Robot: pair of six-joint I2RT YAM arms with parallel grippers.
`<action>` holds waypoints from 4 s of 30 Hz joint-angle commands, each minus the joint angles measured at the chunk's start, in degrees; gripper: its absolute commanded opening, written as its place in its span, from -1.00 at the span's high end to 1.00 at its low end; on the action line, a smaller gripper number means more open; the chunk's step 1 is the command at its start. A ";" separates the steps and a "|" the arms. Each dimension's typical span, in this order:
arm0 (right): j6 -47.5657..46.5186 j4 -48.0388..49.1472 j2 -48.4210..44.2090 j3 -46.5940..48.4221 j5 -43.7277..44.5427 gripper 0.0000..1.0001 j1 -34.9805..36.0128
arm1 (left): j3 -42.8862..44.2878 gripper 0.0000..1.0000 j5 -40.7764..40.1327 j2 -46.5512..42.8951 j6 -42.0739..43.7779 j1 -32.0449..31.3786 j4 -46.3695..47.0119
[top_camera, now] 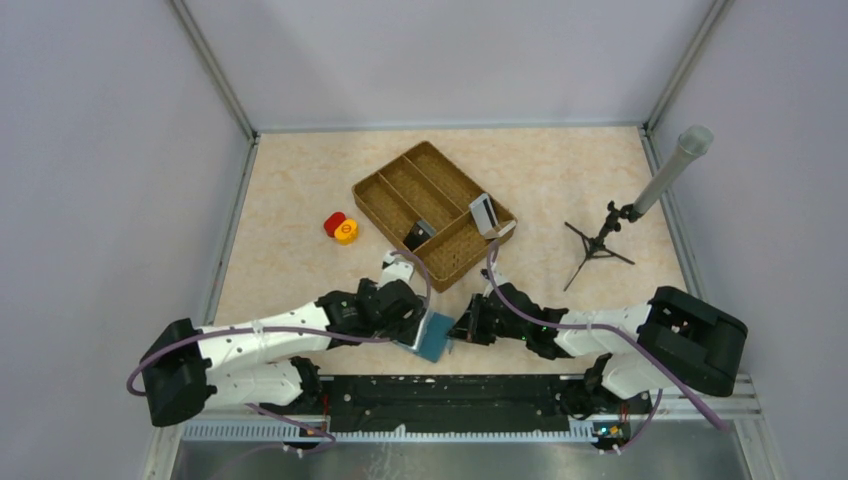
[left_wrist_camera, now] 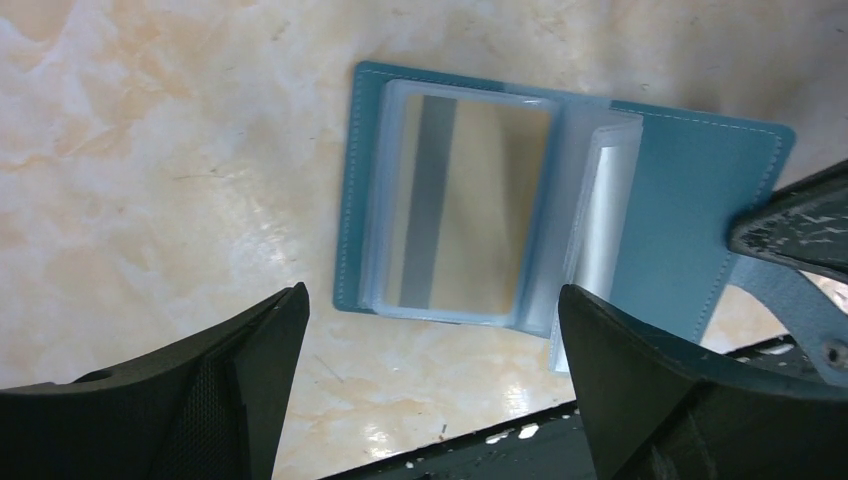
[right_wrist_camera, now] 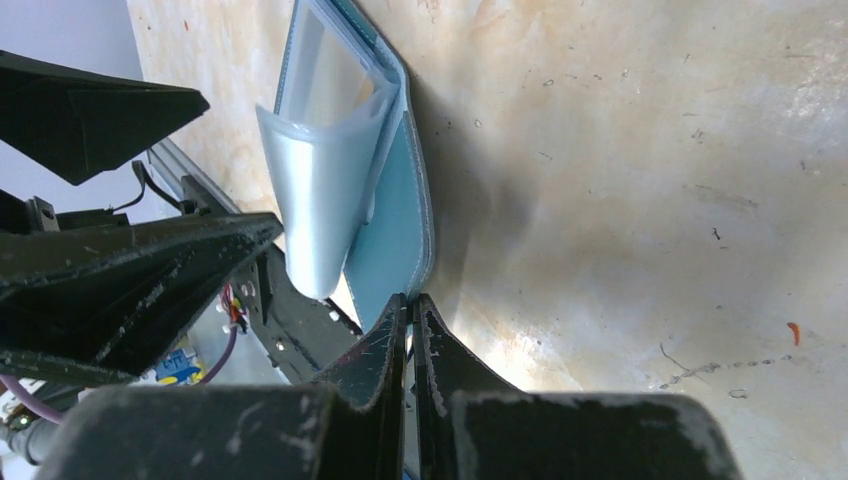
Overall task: Put the credit cards into the card holder
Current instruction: Insert the credit card into the card holder, then pick up the credit card from the storage box.
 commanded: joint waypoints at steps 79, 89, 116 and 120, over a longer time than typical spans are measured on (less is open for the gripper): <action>-12.61 -42.33 34.09 70.49 25.97 -0.29 -26.88 | 17.46 -0.98 23.59 -2.14 23.10 37.02 -0.88; -12.65 -41.39 32.90 70.30 25.20 -0.11 -26.88 | 17.46 -0.97 23.99 -2.02 23.19 37.02 -0.88; -11.89 -37.99 30.77 67.73 21.74 0.74 -26.86 | 17.35 -0.97 25.23 -1.61 23.51 37.02 -0.77; -11.83 -39.46 28.96 67.05 21.79 0.86 -26.88 | 17.30 -0.97 25.21 -1.65 23.54 37.04 -0.79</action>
